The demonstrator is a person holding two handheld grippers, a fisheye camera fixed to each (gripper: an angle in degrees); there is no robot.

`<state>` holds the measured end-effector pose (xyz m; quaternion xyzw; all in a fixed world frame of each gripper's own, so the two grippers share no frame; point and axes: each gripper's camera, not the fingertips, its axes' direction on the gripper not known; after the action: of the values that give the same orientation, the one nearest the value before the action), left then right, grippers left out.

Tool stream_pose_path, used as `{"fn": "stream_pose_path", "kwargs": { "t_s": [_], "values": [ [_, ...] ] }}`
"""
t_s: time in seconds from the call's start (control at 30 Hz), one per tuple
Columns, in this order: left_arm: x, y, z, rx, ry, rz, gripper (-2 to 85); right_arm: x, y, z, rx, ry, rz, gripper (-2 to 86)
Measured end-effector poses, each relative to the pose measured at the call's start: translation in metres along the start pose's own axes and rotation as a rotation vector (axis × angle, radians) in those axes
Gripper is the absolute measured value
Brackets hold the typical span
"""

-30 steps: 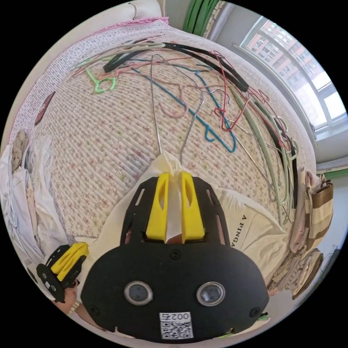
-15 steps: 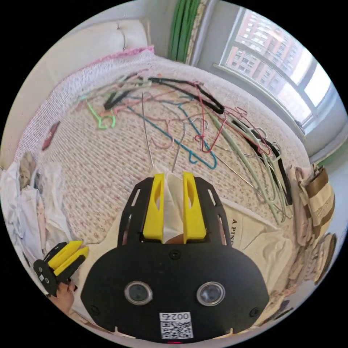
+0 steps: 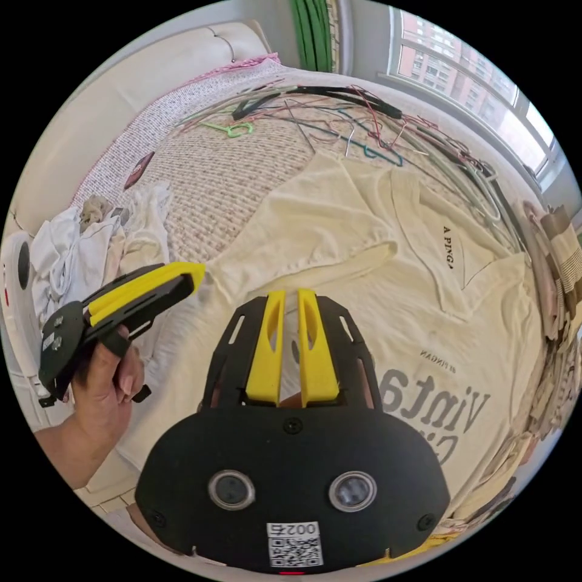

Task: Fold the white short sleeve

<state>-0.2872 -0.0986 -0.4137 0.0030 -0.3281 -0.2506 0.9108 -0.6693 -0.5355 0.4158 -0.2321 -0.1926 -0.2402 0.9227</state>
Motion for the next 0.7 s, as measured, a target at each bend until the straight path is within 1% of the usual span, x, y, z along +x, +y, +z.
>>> {"fn": "stream_pose_path", "kwargs": {
  "t_s": [0.1, 0.17, 0.23, 0.33, 0.43, 0.5, 0.6, 0.7],
  "values": [
    [0.010, -0.013, 0.029, -0.081, 0.022, 0.080, -0.8, 0.004, 0.004, 0.016, -0.024, -0.068, -0.062, -0.4],
    [0.011, -0.012, 0.063, -0.203, -0.046, 0.121, -0.9, 0.009, 0.009, 0.025, -0.057, -0.051, -0.081, -0.7],
    [0.010, -0.005, 0.067, -0.173, -0.033, 0.135, -0.9, 0.018, 0.014, 0.022, -0.060, -0.053, -0.041, -0.8],
    [0.013, -0.004, 0.064, -0.183, -0.045, 0.157, -0.9, 0.032, 0.028, 0.008, -0.047, -0.061, 0.040, -0.9],
    [0.012, 0.003, 0.042, -0.119, -0.115, 0.127, -0.9, 0.047, 0.056, -0.023, 0.019, -0.042, 0.103, -0.8],
    [0.007, 0.014, 0.022, -0.078, -0.110, 0.089, -0.9, 0.059, 0.088, -0.053, 0.086, -0.042, 0.146, -0.9],
    [-0.008, 0.050, -0.009, -0.047, -0.068, 0.038, -1.0, 0.061, 0.136, -0.095, 0.179, 0.007, 0.127, -0.8],
    [-0.024, 0.101, -0.032, -0.078, -0.040, -0.021, -1.1, 0.055, 0.195, -0.125, 0.245, 0.108, 0.123, -0.1]
  ]
}}
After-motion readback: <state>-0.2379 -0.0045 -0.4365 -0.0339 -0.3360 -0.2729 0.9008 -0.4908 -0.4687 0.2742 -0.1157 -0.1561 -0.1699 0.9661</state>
